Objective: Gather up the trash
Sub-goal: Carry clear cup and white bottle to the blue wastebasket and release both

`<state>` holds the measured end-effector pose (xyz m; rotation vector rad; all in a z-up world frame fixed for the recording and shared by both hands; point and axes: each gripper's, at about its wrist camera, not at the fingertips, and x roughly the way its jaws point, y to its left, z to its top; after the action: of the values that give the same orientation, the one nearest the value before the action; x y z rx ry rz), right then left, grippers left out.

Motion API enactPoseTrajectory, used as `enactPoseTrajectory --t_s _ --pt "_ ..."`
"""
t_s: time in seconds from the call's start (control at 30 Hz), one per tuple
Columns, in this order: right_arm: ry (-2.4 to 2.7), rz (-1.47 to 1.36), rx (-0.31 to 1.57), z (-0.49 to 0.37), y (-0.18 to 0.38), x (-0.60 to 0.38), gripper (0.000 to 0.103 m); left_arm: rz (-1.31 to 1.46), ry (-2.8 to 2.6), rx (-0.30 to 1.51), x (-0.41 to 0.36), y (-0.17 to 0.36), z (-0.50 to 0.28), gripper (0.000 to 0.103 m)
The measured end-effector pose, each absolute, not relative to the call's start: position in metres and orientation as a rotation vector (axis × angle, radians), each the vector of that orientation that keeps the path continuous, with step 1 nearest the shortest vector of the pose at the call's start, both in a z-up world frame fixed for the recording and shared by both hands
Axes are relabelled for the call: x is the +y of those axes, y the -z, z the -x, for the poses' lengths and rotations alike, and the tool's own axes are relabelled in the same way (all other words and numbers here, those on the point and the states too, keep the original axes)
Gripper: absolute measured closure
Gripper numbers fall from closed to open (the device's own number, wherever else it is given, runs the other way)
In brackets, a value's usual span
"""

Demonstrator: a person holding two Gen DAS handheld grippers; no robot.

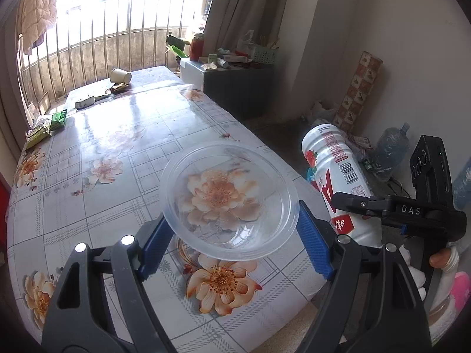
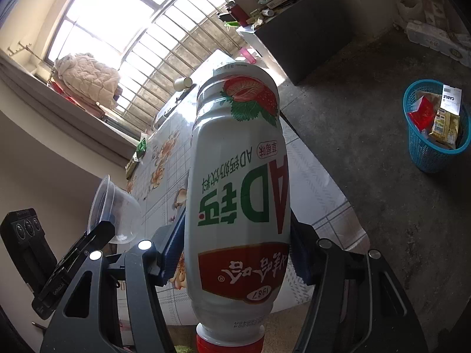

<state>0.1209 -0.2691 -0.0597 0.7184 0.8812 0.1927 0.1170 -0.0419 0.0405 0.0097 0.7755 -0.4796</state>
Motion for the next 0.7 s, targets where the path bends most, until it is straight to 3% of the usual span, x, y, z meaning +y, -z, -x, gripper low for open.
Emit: enactPoseTrajectory --t_s 0.37,0.7 --pt "0.231 -0.936 0.757 -0.040 0.098 -0.454 0.043 -0.057 0.806 0.928 -0.234 -0.038 -0.179 0.027" --pt "0.412 -1.159 0.756 -0.015 0.190 -0.545 0.043 -0.168 0.887 1.170 -0.430 0.050 -0.255 0.027"
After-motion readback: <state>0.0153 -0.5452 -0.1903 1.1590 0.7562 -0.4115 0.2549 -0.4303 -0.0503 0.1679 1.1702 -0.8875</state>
